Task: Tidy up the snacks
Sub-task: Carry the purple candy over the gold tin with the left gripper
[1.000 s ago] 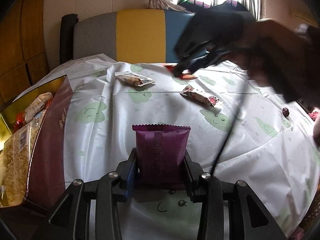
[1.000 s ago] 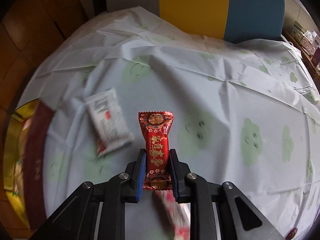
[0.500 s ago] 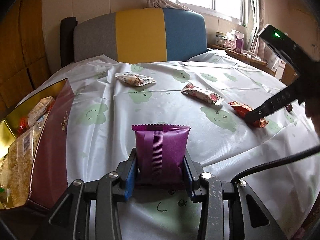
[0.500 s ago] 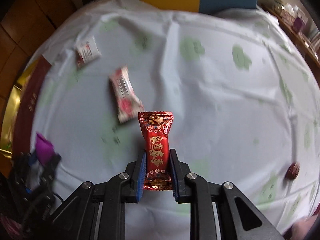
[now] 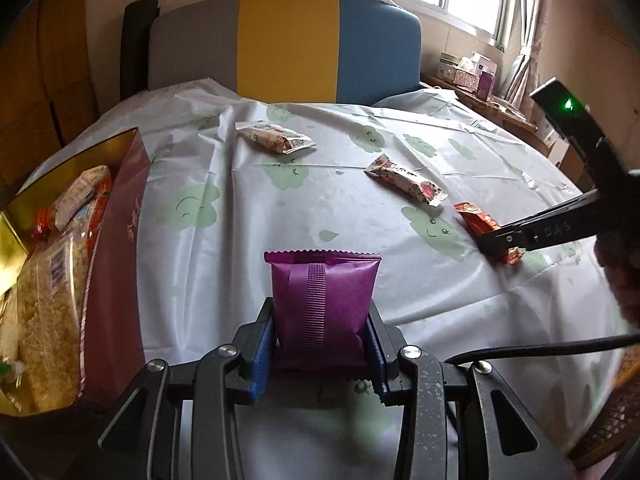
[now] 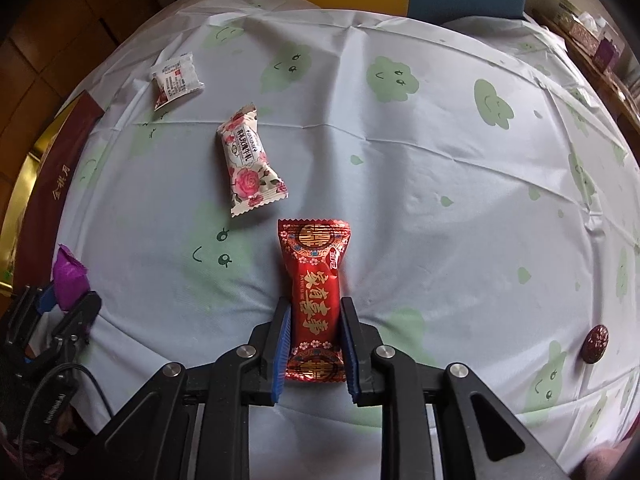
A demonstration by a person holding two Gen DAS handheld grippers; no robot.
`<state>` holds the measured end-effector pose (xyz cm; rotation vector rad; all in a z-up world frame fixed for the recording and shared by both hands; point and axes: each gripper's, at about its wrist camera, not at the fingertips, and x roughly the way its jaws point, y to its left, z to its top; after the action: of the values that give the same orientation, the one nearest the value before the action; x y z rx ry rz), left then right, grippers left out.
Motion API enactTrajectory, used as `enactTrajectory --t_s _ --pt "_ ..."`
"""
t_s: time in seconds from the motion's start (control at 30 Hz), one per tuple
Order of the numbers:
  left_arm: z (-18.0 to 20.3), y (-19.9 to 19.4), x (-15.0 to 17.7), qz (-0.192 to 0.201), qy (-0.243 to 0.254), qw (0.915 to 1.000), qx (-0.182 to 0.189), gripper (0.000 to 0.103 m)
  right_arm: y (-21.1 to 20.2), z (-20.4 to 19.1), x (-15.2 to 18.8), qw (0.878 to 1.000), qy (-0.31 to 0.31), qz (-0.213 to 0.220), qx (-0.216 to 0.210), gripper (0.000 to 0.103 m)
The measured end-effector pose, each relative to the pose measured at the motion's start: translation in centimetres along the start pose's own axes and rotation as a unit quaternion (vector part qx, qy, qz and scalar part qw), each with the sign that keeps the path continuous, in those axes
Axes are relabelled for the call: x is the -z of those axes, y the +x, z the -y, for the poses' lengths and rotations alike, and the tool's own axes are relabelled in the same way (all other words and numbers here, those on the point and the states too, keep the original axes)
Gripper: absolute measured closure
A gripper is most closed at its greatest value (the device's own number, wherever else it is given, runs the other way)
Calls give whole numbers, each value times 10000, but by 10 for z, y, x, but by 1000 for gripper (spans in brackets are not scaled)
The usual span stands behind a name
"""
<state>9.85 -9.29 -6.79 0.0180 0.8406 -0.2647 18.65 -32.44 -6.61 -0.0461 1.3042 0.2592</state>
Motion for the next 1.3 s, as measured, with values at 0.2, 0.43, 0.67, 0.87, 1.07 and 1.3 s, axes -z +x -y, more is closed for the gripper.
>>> enactTrajectory --t_s 0.2,0.43,0.67,0.87,1.07,1.3 --pt "-4 -22 -1 82 -66 9999 -95 63 1 -13 5 9996 -204 83 180 80" --pt "-10 -58 -19 491 -22 9979 -428 63 3 -28 11 9976 -524 177 415 79" --pt "-23 -88 -36 848 -94 9937 -733 63 5 -37 18 9957 -719 226 534 79" --pt "-39 -100 -39 837 -424 9915 -902 62 4 -45 21 9946 -803 255 607 79" --pt "-58 -108 -35 781 -745 9890 -1012 62 3 -45 23 9944 -805 284 618 79" --pt "-83 -112 -30 744 -1046 9837 -1259 62 0 -44 23 9940 -831 314 636 79"
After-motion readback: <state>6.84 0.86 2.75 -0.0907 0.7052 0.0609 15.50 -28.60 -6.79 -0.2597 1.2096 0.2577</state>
